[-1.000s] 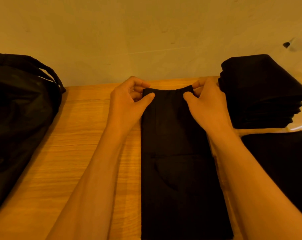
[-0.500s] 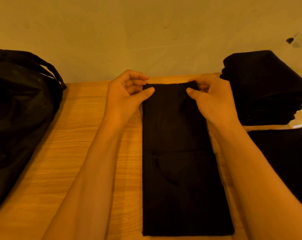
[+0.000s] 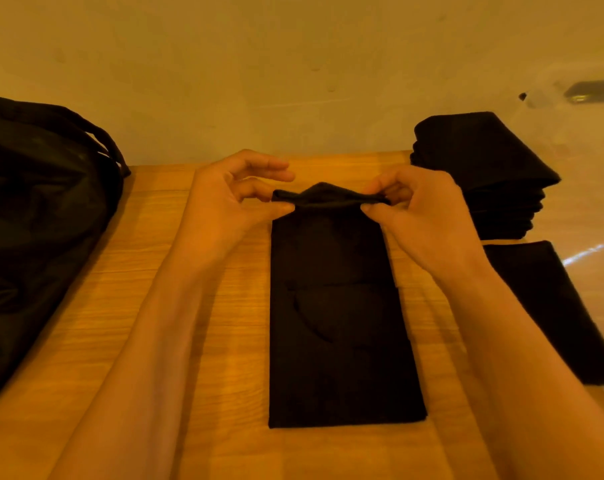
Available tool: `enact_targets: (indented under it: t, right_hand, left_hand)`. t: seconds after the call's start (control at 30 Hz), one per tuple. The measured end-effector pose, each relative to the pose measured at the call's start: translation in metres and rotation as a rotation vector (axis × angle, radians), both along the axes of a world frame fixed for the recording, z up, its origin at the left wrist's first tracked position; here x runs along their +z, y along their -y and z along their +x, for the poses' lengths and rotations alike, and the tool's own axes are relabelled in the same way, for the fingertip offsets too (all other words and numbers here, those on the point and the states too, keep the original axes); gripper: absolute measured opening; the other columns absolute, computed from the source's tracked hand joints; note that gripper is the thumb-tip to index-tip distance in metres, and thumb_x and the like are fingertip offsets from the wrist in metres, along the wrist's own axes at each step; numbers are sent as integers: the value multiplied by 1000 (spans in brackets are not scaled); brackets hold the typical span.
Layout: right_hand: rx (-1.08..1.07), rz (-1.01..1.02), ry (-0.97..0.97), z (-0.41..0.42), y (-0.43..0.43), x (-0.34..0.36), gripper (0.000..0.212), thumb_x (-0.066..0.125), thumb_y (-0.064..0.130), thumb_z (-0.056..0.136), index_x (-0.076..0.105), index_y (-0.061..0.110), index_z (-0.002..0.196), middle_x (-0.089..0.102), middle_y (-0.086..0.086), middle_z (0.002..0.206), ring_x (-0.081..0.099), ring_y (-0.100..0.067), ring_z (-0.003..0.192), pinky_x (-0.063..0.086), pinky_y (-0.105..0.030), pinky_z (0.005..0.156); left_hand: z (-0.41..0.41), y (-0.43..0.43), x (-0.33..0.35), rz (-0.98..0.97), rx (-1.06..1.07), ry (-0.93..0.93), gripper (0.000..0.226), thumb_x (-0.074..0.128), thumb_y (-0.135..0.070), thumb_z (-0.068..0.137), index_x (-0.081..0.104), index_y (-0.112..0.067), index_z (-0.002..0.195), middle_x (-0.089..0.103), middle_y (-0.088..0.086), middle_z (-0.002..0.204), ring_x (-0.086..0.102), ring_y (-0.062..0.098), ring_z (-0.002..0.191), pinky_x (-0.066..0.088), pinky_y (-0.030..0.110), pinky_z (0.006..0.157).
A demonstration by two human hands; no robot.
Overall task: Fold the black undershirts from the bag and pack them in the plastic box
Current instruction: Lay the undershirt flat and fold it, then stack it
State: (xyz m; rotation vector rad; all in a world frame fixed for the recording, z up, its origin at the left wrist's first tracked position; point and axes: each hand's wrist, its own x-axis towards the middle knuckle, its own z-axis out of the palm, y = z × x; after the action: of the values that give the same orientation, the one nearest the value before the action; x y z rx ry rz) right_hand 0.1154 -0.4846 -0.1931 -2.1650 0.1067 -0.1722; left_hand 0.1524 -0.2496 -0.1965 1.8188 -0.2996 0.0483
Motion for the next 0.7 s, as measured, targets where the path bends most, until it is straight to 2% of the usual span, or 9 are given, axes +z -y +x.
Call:
enact_targets:
  t: [0.07, 0.13, 0.23, 0.27, 0.33, 0.37, 0.5, 0.6, 0.7]
  right_hand:
    - [58, -92, 24, -17, 2, 4, 16, 77, 14, 86, 71, 27, 91, 61, 17, 84, 57, 13, 77, 44, -2, 65]
    - [142, -206, 60, -33, 3, 5, 19, 78, 12, 85, 71, 28, 92, 57, 21, 85, 56, 12, 82, 39, 2, 71]
    - [254, -424, 110, -49, 4, -2, 22, 82, 11, 81, 73, 29, 92, 57, 19, 88, 55, 0, 90, 40, -9, 82]
    - [263, -459, 129, -53, 5, -6, 24, 83, 9, 79, 74, 27, 91, 58, 16, 90, 56, -6, 95, 41, -18, 89]
    - [262, -501, 160, -59, 6, -10, 26, 83, 4, 77, 75, 24, 92, 63, 9, 94, 59, -17, 102, 46, -38, 95]
    - [260, -517, 167, -62, 7, -10, 26, 82, 4, 77, 75, 22, 93, 65, 6, 96, 60, -20, 104, 47, -43, 96]
    - [274, -569, 174, -66, 12, -9, 25, 79, 5, 82, 75, 22, 100, 66, 3, 100, 58, -21, 107, 43, -42, 98]
    - [286, -581, 162, -67, 14, -8, 25, 75, 5, 86, 74, 23, 104, 65, 4, 104, 56, -19, 111, 39, -38, 100]
    - [318, -566, 171, -69, 14, -9, 27, 74, 2, 86, 75, 23, 104, 64, 5, 103, 59, -17, 107, 48, -43, 97]
  left_hand:
    - [-13, -3, 1, 66, -34, 62, 47, 84, 3, 75, 68, -17, 114, 77, 1, 101, 73, 16, 94, 57, 33, 89]
    - [-25, -5, 3, 177, -62, 125, 45, 84, 0, 75, 69, -14, 115, 76, -5, 96, 72, 10, 92, 52, 20, 91]
    - [-43, -8, 1, 314, -86, 206, 38, 85, -4, 76, 74, -10, 112, 76, -8, 90, 70, -1, 98, 42, 8, 98]
    - [-48, -9, -1, 343, -84, 220, 36, 86, -4, 75, 75, -11, 109, 76, -9, 89, 69, -3, 99, 42, 11, 99]
    - [-57, -12, -5, 411, -59, 239, 35, 87, -6, 74, 77, -18, 105, 75, -16, 90, 66, -5, 101, 44, 26, 102]
    - [-61, -12, -6, 421, -50, 230, 35, 87, -5, 74, 78, -20, 104, 75, -18, 90, 65, -5, 101, 46, 33, 102]
    - [-71, -13, -6, 420, -46, 242, 34, 84, 0, 77, 79, -22, 102, 72, -22, 93, 63, -4, 105, 51, 42, 97]
    - [-71, -12, -6, 403, -106, 295, 42, 80, 8, 77, 77, -19, 109, 71, -14, 108, 66, -2, 102, 53, 29, 94]
    - [-67, -13, -8, 423, -183, 338, 51, 75, 20, 72, 76, -11, 113, 67, -2, 120, 65, 2, 108, 51, 17, 93]
